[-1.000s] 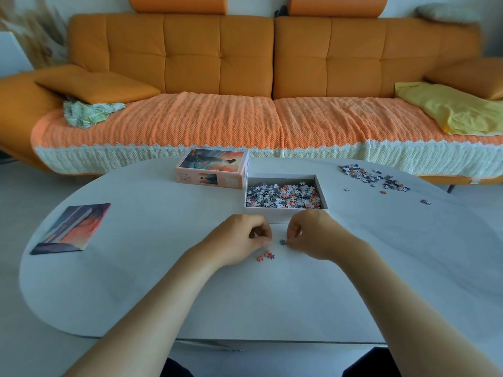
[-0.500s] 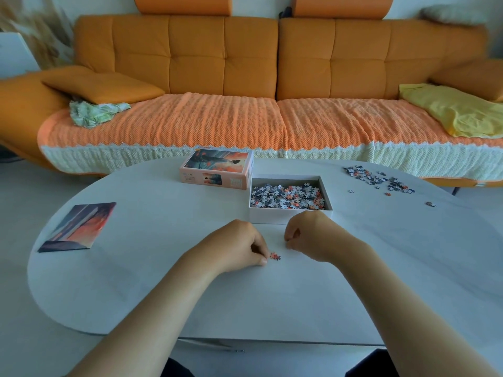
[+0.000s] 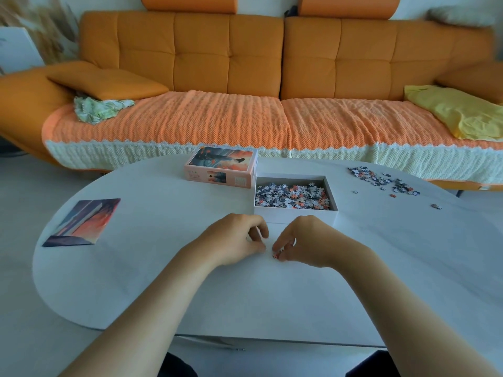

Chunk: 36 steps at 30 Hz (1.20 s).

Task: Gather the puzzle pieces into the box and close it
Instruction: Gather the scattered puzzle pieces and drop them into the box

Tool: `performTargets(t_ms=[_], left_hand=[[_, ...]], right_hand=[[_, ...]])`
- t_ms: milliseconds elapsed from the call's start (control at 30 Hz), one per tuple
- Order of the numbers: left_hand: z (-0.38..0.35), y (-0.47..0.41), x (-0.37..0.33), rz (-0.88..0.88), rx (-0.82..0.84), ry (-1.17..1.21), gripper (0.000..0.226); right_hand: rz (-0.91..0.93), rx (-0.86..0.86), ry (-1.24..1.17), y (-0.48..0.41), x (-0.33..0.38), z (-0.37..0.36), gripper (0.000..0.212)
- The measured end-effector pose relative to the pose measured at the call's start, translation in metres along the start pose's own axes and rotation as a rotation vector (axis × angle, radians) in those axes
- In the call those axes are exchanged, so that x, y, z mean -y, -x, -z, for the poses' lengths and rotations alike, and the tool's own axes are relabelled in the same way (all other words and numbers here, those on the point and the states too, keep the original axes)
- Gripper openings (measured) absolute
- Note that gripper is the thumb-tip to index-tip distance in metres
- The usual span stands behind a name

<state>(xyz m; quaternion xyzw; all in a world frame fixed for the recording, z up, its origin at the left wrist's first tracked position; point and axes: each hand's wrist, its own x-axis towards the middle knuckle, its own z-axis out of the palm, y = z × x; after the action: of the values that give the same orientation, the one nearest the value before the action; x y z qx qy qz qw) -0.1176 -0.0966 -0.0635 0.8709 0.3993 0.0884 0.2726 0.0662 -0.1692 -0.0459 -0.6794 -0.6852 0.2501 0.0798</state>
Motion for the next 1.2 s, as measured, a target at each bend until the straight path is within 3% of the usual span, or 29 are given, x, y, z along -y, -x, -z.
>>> performTargets(t_ms=[167,267,467,567,667,867,967,1067,1200], left_hand=[[0.004,-0.008,-0.002,-0.023,-0.191,0.037,0.004],[0.003,-0.018,-0.006,-0.064,-0.323,0.058,0.003],[-0.001,-0.049,-0.015,-0.136,-0.582,0.059,0.003],[-0.006,-0.062,-0.013,-0.154,-0.594,0.004,0.005],[-0.013,-0.071,-0.011,-0.198,-0.534,-0.123,0.012],[-0.017,-0.072,-0.008,-0.232,-0.477,-0.172,0.021],[-0.019,-0.067,-0.004,-0.222,-0.349,-0.197,0.035],[-0.020,-0.061,-0.002,-0.221,-0.272,-0.193,0.047],[-0.018,-0.055,-0.003,-0.230,-0.248,-0.204,0.049]], right_hand=[[0.003,0.015,0.005,-0.001,0.001,-0.002,0.006],[-0.001,-0.043,-0.025,-0.001,-0.002,0.001,0.010],[0.009,-0.562,-0.178,-0.016,-0.018,0.023,0.010],[-0.094,-0.659,-0.100,-0.026,-0.027,0.028,0.006],[-0.114,-0.615,-0.041,-0.032,-0.038,0.026,0.011],[0.090,-0.605,0.048,-0.023,-0.033,0.022,0.008],[0.157,-0.337,0.038,-0.013,-0.022,0.018,0.008],[0.089,-0.026,0.007,-0.006,-0.016,0.007,0.018],[0.035,-0.009,-0.007,-0.006,-0.014,0.002,0.007]])
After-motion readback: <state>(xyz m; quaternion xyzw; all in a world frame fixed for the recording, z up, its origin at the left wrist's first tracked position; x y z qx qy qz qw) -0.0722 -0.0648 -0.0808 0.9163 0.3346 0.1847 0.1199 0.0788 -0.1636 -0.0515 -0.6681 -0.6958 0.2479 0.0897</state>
